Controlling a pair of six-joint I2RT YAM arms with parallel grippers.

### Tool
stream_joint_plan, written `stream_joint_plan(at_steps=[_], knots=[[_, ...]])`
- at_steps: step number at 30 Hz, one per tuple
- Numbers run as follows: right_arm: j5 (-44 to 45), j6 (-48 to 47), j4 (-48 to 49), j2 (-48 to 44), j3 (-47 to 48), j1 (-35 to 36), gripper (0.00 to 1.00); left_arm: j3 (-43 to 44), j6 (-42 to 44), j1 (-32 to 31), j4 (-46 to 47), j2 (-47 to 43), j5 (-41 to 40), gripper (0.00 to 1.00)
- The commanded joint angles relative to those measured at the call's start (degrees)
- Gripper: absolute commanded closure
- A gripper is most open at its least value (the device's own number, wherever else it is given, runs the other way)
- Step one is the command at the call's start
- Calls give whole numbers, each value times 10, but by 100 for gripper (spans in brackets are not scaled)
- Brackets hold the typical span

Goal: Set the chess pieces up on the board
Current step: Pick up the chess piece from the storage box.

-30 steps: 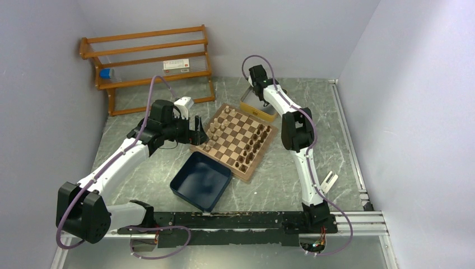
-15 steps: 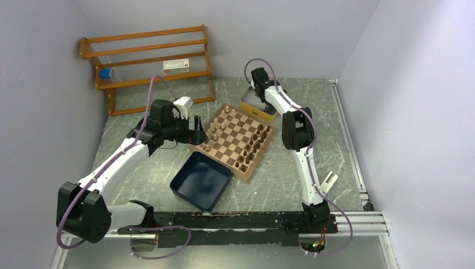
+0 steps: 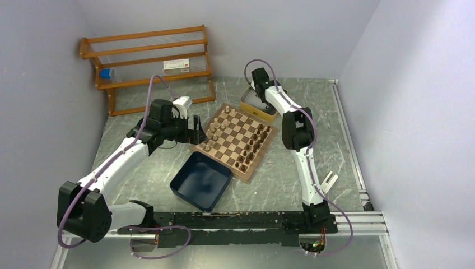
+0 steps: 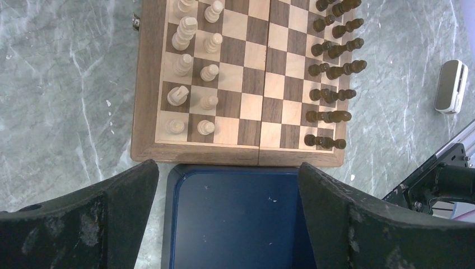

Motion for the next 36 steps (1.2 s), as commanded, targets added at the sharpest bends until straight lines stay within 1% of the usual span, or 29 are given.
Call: stream_joint_plan(at_steps=[1, 6, 13, 20, 25, 28, 30, 32, 34, 36], knots=[[-1, -21, 10, 14, -6, -4, 78, 14, 2, 10, 5, 1, 12, 1], [2, -37, 27, 5, -17, -2, 82, 13, 2, 13, 7, 2, 17, 1], [6, -55, 94, -31, -56, 9, 86, 12, 0, 16, 12, 4, 25, 1], [-33, -15, 154, -77, -95, 14, 86, 10, -3, 17, 15, 5, 33, 1], [-70, 23, 190, -107, -131, 14, 88, 11, -2, 17, 14, 5, 31, 1], [-77, 24, 202, -115, -142, 15, 87, 11, -1, 17, 13, 5, 28, 1], [-61, 21, 190, -104, -126, 14, 83, 11, -2, 17, 13, 5, 27, 1], [-27, 10, 165, -86, -102, 14, 75, 11, -1, 17, 12, 5, 26, 1], [-13, 0, 133, -71, -74, 11, 67, 11, 0, 17, 12, 4, 26, 1], [-10, 1, 105, -59, -57, 6, 64, 11, 0, 18, 12, 4, 26, 1]])
